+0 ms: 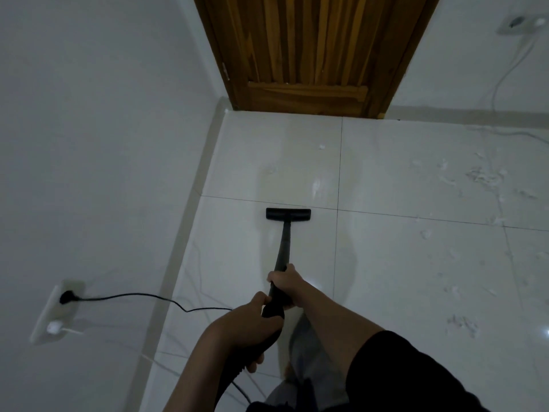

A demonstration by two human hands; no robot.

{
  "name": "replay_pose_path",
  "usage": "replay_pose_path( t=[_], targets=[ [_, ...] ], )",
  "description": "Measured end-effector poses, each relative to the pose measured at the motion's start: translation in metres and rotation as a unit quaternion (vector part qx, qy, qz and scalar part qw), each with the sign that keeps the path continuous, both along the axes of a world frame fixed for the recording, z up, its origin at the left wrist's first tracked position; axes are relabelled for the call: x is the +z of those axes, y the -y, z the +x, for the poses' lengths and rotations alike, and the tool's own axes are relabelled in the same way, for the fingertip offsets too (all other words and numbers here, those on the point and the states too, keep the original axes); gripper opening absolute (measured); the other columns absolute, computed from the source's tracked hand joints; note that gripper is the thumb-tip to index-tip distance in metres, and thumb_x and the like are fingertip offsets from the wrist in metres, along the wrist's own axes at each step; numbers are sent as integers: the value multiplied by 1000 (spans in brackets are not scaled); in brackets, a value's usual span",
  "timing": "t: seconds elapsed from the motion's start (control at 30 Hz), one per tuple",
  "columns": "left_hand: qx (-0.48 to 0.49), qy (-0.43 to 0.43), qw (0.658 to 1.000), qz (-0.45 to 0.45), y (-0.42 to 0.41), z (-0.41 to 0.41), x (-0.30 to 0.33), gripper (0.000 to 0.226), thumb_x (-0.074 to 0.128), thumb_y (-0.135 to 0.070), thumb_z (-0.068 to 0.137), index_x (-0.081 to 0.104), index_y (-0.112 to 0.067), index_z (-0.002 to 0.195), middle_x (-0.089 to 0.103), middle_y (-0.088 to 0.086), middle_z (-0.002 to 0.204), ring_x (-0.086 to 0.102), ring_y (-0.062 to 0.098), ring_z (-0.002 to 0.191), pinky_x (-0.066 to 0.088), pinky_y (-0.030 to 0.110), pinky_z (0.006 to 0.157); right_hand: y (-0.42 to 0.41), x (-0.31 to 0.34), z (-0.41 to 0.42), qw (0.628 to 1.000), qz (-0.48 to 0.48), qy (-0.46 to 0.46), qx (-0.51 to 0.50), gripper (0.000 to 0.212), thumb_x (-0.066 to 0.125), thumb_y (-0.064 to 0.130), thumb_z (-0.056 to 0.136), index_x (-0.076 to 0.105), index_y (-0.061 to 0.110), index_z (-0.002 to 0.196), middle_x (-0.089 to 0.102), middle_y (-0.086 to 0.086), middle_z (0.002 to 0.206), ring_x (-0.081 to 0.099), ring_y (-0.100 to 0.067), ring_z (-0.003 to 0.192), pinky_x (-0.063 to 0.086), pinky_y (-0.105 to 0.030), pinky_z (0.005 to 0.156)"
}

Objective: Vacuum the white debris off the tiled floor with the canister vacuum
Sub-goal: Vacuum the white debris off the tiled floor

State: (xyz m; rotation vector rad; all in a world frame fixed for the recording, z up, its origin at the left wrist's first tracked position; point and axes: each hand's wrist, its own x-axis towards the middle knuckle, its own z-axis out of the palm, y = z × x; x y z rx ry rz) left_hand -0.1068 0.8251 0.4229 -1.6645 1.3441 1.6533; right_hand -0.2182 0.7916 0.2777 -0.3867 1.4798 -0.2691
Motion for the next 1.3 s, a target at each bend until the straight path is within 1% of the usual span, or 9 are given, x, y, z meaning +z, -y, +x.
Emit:
replay_pose_path(
  t=[0.17, 0.27, 0.37, 0.47, 0.6, 0.77, 1.0, 1.17, 1.3],
  targets=[
    [-11, 5, 1000, -6, 59, -5, -4, 54, 48, -36, 96, 24, -26, 143, 65, 10, 71, 59, 15, 42, 53, 28, 50, 57, -1, -5, 1000, -1, 10, -15, 62, 53, 15, 94, 20, 15, 147, 52, -13, 114, 58, -22, 78, 49, -36, 52],
    [-5, 5, 1000, -12, 87, -8, -7, 53, 48, -36, 97, 25, -25, 143, 66, 11, 73, 60, 17, 45, 54, 30, 53, 87, 0, -11, 1000, 1, 11, -15, 61, 53, 14, 94, 20, 14, 146, 51, -11, 105, 59, -23, 77, 49, -37, 52],
    [1, 5, 1000, -15, 110, -11, -10, 53, 49, -34, 96, 26, -25, 143, 66, 12, 75, 61, 20, 48, 56, 33, 55, 111, -1, -14, 1000, 3, 8, -12, 63, 53, 14, 94, 19, 15, 147, 51, -12, 109, 59, -23, 77, 51, -37, 52],
    [1, 1, 1000, -28, 130, -12, -15, 52, 51, -34, 95, 27, -26, 141, 67, 12, 79, 63, 24, 55, 58, 36, 58, 133, -4, -16, 1000, 1, 1, -13, 62, 53, 14, 94, 19, 15, 146, 51, -11, 102, 58, -23, 77, 51, -37, 52],
    [1, -14, 999, -29, 163, -13, -23, 50, 51, -33, 95, 28, -23, 139, 64, 10, 78, 61, 26, 59, 58, 35, 58, 169, -10, -18, 1000, -3, -12, -12, 60, 53, 15, 94, 21, 14, 145, 52, -14, 110, 58, -24, 77, 47, -33, 50],
    [7, -27, 999, -16, 207, -11, -33, 50, 52, -33, 95, 27, -25, 139, 62, 9, 82, 60, 25, 57, 58, 35, 59, 211, -15, -17, 999, -3, -31, -17, 58, 52, 17, 95, 21, 16, 144, 52, -9, 97, 59, -23, 74, 46, -29, 48],
    [-9, -35, 999, -31, 267, -5, -52, 49, 52, -36, 95, 29, -27, 138, 60, 5, 87, 63, 21, 63, 59, 37, 68, 270, -29, -16, 998, -8, -38, -39, 62, 52, 17, 96, 19, 18, 148, 52, -8, 96, 59, -23, 74, 49, -33, 49],
    [-8, -43, 999, -23, 301, -9, -58, 54, 53, -35, 96, 25, -27, 142, 61, 7, 88, 63, 21, 61, 58, 32, 59, 304, -37, -21, 998, -12, -44, -52, 59, 53, 17, 95, 22, 18, 146, 52, -8, 97, 58, -23, 76, 49, -34, 51],
    [9, -44, 999, -12, 328, -18, -61, 54, 53, -34, 96, 26, -28, 142, 64, 12, 92, 63, 24, 62, 59, 34, 58, 331, -39, -31, 997, -15, -45, -58, 58, 52, 16, 96, 22, 18, 146, 52, -8, 95, 58, -22, 73, 48, -32, 50]
  ],
)
